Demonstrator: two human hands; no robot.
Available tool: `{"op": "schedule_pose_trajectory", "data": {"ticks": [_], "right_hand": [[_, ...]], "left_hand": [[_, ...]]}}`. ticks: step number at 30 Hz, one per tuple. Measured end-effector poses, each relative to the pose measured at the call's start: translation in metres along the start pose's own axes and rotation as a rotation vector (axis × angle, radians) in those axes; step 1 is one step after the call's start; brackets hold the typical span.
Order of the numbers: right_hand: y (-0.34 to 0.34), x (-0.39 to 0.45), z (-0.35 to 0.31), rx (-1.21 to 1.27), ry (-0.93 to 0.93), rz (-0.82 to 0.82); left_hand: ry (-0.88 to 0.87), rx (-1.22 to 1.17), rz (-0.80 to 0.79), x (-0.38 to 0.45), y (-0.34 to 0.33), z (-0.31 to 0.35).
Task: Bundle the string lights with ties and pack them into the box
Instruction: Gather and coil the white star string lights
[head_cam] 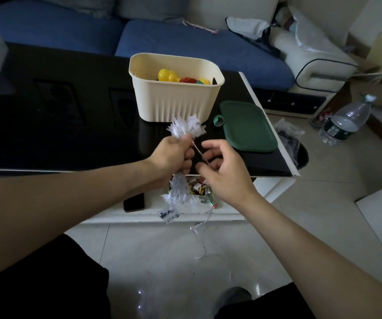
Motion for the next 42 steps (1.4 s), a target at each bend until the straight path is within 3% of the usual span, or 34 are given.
{"op": "schedule_pose_trajectory", "data": {"ticks": [5,13,17,21,27,32,36,42], "right_hand": [[0.004,0.003,0.01,0.028,-0.059,-0.075],[0.025,0.007,0.003,0.006,-0.011,0.081],[0.019,0.005,0.008,-0.071,-0.052,-0.027],[0.004,0.004,0.018,-0.057,-0.103,-0.235],[-0.011,-0.015,0.036,0.297,-0.37,-0.531],[0.007,-0.014,0.055,0.284,-0.505,-0.45],[0.023,-0.014,0.073,0.229,-0.606,-0.33],[0.023,-0.01,0.065,-0.057,-0.433,-0.41]], "left_hand": [[-0.105,-0.046,0.17,0.005,0.024,0.015],[-0.152,-0.002,0.274,0.004,0.028,0.016],[-0.16,0.027,0.256,0.004,0.026,0.014],[-0.163,0.034,0.263,0.005,0.026,0.012],[-0.165,0.008,0.318,0.006,0.034,0.016],[-0.17,0.06,0.45,0.008,0.051,0.019],[-0.141,-0.047,0.398,0.01,0.048,0.016],[-0.124,-0.094,0.322,0.004,0.035,0.015]]}}
Point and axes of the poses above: each hand's wrist, its own x-axis towards the middle knuckle, its own y-axis out of the back of the hand, z = x × y, the point moved 8 cm from there along x, towards the middle knuckle, and after that the axes turned 2 degrees about y, right-handed, at the moved point
